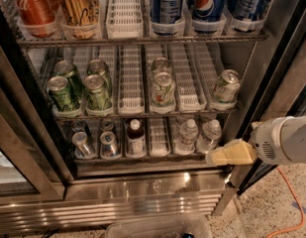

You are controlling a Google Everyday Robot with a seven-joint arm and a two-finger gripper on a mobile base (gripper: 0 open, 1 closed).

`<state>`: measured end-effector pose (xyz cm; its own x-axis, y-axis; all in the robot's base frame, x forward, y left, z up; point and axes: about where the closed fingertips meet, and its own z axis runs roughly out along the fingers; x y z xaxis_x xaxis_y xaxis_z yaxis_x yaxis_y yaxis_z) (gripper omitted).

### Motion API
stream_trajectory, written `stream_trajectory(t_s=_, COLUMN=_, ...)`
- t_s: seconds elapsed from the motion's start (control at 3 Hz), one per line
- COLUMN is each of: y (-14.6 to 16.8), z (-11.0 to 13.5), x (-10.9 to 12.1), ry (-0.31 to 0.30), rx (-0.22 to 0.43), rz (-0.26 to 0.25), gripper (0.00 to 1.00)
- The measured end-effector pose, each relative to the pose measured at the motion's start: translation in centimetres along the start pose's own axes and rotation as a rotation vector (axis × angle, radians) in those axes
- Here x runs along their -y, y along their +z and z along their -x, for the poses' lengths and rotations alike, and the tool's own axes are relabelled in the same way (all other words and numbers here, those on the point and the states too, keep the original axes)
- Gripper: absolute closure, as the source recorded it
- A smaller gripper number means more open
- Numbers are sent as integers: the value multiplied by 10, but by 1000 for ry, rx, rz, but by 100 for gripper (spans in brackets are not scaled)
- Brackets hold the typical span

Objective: Pick 7up can from middle shelf of fridge

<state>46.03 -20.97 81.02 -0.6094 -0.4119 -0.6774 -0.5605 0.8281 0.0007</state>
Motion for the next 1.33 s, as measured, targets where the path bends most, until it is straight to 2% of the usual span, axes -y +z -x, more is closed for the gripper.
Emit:
stream_trajectory(t_s=0.67, y=36, z=-2, x=1, ry=66, rx=82, rz=-166, gripper=0)
stream_trajectory(t_s=1.33, y=38, z=-2, x=22, ry=146, rx=171, rz=-293, gripper=0)
